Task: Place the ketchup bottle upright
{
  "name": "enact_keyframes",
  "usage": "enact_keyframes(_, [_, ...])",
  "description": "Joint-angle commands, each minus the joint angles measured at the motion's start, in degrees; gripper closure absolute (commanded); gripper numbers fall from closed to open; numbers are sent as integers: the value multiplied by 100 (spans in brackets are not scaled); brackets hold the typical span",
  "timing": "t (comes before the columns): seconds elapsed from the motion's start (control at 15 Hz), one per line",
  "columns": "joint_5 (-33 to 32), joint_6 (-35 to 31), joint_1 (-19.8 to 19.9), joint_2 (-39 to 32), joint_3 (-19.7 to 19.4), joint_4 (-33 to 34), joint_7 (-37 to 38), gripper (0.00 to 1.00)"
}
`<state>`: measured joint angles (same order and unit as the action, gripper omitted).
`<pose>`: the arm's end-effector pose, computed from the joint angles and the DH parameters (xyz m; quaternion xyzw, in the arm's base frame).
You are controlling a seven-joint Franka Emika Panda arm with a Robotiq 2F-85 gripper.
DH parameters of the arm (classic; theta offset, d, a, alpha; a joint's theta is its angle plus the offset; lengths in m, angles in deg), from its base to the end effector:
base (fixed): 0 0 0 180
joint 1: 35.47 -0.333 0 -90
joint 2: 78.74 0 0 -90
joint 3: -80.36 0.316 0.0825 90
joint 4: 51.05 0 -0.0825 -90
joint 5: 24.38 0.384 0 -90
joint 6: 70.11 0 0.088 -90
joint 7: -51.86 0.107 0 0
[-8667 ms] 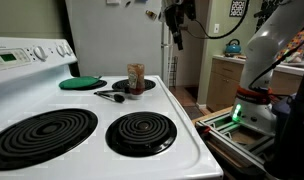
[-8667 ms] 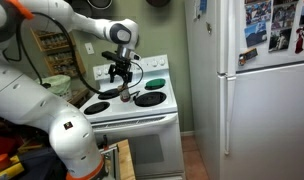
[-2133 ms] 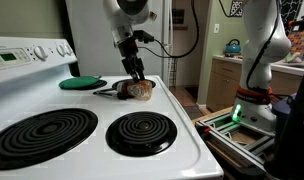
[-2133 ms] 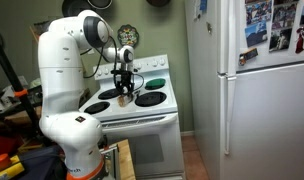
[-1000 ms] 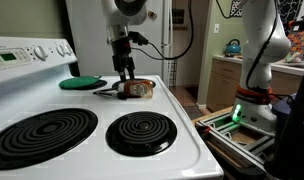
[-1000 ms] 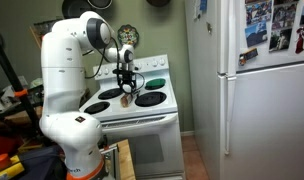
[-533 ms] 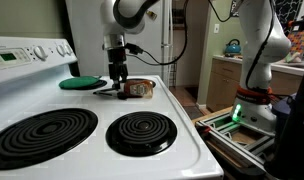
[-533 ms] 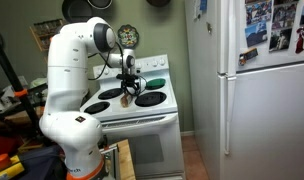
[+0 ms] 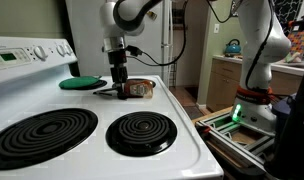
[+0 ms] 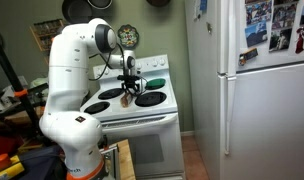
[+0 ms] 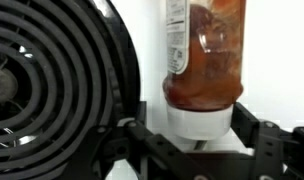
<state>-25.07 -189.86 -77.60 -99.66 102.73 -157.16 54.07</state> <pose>0.2804 0.5531 0.3317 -0.8556 -0.5113 0.0765 0.0257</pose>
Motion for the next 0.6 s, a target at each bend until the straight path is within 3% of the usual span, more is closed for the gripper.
enact_keyframes(0.0, [-72, 130, 15, -26, 23, 80, -43, 48])
enact_keyframes(0.2, [-63, 116, 34, 112, 14, 71, 8, 66])
enact_keyframes(0.53, [-37, -70, 101, 514, 46, -2, 0, 66])
